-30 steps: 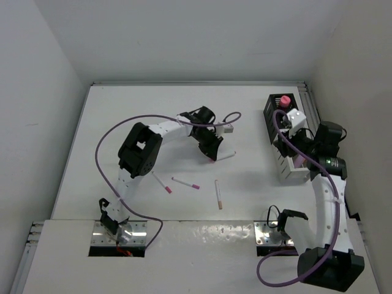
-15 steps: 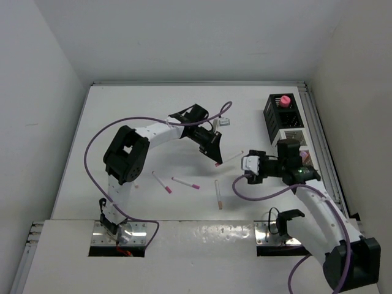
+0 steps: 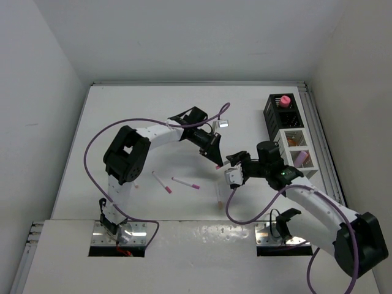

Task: Sort the stationery into containers
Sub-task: Pick up the pen from the center of the board, then place the pen in the storage box.

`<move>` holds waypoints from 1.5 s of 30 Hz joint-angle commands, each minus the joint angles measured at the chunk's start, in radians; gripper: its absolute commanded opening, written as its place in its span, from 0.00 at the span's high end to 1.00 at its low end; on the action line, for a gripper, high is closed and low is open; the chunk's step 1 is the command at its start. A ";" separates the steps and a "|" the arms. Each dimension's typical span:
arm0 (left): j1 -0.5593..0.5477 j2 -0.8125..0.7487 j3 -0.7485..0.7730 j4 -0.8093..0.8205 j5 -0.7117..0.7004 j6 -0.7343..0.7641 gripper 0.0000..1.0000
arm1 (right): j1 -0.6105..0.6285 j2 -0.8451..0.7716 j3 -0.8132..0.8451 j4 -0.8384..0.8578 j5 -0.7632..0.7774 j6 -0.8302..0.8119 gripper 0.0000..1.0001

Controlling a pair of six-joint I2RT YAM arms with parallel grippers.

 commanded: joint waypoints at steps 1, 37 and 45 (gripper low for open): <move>0.007 -0.046 -0.002 0.045 0.044 -0.037 1.00 | 0.046 0.038 -0.002 0.104 0.068 -0.037 0.51; 0.352 -0.238 -0.029 0.289 0.062 -0.131 0.07 | -0.493 0.104 0.253 0.615 0.415 1.569 1.00; 0.362 -0.235 -0.061 0.238 0.010 -0.036 0.00 | -0.639 0.202 0.232 0.788 0.521 1.643 1.00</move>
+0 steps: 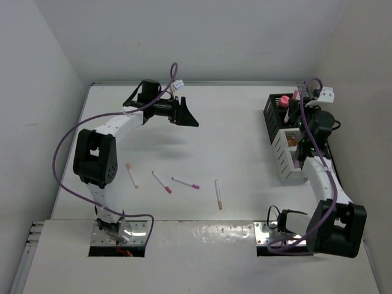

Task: Sort the stationery into containers
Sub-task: Place the pen in the storage box.

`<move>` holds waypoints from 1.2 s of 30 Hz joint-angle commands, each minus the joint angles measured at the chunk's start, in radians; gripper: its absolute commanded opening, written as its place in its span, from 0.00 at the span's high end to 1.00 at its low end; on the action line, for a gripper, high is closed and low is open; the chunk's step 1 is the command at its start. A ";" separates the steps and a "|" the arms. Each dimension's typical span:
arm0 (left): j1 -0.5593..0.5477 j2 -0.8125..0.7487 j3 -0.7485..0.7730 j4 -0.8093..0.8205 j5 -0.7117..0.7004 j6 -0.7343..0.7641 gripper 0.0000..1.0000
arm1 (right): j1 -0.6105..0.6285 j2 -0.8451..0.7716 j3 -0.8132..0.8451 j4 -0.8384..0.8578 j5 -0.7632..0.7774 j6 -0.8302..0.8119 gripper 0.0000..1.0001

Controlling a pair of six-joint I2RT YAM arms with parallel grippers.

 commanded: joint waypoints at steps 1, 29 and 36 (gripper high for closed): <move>-0.001 -0.029 -0.014 0.022 -0.020 0.064 0.00 | -0.038 0.060 0.003 0.159 0.053 0.115 1.00; -0.021 -0.080 -0.059 -0.239 -0.181 0.437 0.00 | -0.099 0.463 0.121 0.339 0.016 -0.006 0.77; -0.157 -0.086 0.009 -0.516 -0.207 0.867 0.06 | -0.102 0.362 0.121 0.226 -0.061 0.043 0.44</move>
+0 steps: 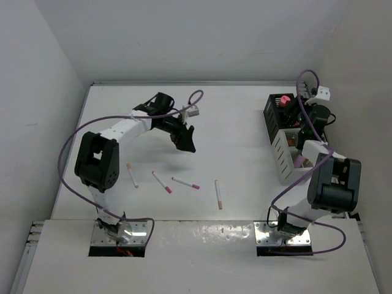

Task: Sort the stationery into containers
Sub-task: Place the pen in the storage box, then pick up the pen from the center of the board.

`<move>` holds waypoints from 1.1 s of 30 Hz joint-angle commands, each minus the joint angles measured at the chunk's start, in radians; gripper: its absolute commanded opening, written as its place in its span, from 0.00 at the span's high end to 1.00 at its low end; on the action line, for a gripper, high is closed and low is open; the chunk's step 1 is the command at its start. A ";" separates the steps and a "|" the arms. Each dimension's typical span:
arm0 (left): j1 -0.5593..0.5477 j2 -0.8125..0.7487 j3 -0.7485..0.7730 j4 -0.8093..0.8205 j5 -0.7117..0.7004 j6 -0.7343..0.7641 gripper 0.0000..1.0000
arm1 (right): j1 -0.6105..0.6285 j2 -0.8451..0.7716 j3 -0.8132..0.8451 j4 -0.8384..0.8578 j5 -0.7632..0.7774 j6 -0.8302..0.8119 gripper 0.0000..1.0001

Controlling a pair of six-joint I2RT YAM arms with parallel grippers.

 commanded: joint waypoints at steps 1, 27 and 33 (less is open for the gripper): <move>-0.100 -0.050 0.081 -0.225 -0.013 0.334 0.10 | -0.008 -0.120 0.044 -0.033 -0.068 0.069 0.45; -0.668 0.249 0.254 -0.433 -0.419 1.140 0.65 | -0.298 -0.776 -0.117 -0.920 -0.596 0.116 0.63; -0.701 0.286 0.251 -0.432 -0.471 1.169 0.64 | -0.298 -0.760 -0.111 -0.905 -0.630 0.138 0.63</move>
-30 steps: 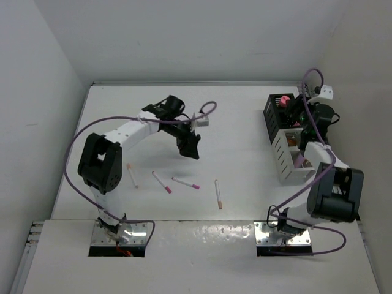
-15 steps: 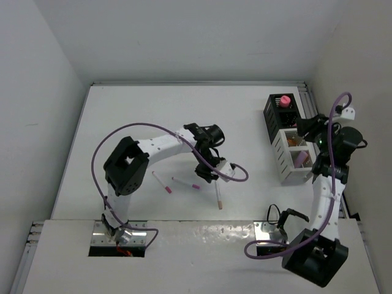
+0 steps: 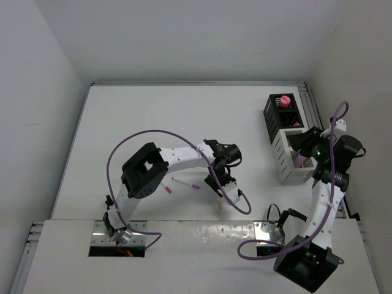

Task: Sort the stationery into containers
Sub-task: Pick up the pen from the center of the board.

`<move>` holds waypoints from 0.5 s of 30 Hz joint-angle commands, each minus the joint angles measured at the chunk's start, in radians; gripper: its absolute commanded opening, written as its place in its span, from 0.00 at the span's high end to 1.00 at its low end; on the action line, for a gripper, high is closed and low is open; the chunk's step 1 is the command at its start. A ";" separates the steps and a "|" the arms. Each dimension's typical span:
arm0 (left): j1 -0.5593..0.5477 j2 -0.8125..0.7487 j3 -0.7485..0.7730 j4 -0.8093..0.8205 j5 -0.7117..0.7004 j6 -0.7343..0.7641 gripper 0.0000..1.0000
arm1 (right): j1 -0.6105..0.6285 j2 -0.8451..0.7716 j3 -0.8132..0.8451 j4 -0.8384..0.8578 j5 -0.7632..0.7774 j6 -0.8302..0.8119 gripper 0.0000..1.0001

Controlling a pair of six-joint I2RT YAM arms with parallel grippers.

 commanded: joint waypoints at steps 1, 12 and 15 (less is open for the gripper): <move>-0.023 0.022 0.021 -0.023 -0.043 0.073 0.64 | -0.003 0.008 0.026 0.004 -0.046 0.011 0.63; -0.028 0.025 -0.117 0.087 -0.152 0.087 0.65 | -0.003 0.026 0.052 0.004 -0.075 -0.009 0.63; -0.020 0.035 -0.148 0.099 -0.172 0.061 0.74 | -0.003 0.031 0.064 0.001 -0.083 -0.019 0.63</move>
